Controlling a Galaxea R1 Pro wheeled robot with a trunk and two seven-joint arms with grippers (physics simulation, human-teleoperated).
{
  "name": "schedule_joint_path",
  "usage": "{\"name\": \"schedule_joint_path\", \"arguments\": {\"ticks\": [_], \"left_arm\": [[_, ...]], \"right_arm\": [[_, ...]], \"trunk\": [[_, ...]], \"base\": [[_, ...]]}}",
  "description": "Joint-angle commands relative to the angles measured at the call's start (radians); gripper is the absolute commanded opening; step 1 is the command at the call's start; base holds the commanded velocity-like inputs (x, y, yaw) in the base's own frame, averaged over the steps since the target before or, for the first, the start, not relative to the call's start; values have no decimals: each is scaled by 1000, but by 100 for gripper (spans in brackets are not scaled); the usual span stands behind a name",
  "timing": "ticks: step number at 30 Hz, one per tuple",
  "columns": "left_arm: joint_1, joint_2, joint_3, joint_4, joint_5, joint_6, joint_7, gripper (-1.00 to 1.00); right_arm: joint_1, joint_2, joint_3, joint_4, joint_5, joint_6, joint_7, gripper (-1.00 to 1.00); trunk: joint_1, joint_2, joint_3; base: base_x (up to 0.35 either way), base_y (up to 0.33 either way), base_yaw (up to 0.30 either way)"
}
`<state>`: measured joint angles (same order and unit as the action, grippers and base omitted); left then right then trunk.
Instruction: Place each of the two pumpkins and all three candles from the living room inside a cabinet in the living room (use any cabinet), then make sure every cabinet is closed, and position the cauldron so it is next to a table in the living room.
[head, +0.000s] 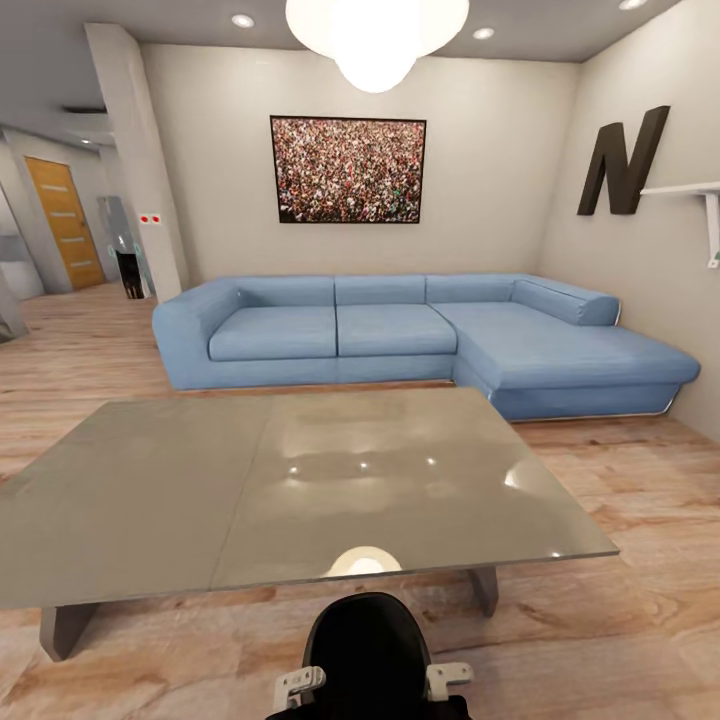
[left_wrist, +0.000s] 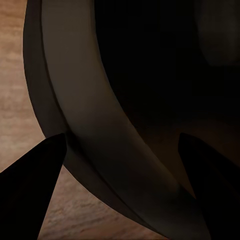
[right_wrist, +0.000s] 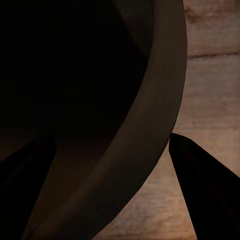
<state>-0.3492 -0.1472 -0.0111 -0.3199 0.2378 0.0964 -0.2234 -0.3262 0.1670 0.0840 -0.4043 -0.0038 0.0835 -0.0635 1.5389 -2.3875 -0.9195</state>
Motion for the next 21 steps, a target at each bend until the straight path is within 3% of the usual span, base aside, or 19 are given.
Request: {"name": "schedule_joint_path", "arguments": {"ticks": [1,18,21], "left_arm": [[-1,5,-18,-5,17,2,-2,-100],[-1,5,-18,-5,17,2,-4,-100],[-1,5,-19,-5,17,2,-4,-100]], "right_arm": [[-1,-1,19,0,-15,7,19,-100],[0,-2,19,0,-15,8,19,-100],[0,-1,19,0,-15,9,19,-100]], "trunk": [[0,0,-1],[0,0,-1],[11,-21,-10]], "base": [[11,0,0],[1,0,0],[0,0,0]]}}
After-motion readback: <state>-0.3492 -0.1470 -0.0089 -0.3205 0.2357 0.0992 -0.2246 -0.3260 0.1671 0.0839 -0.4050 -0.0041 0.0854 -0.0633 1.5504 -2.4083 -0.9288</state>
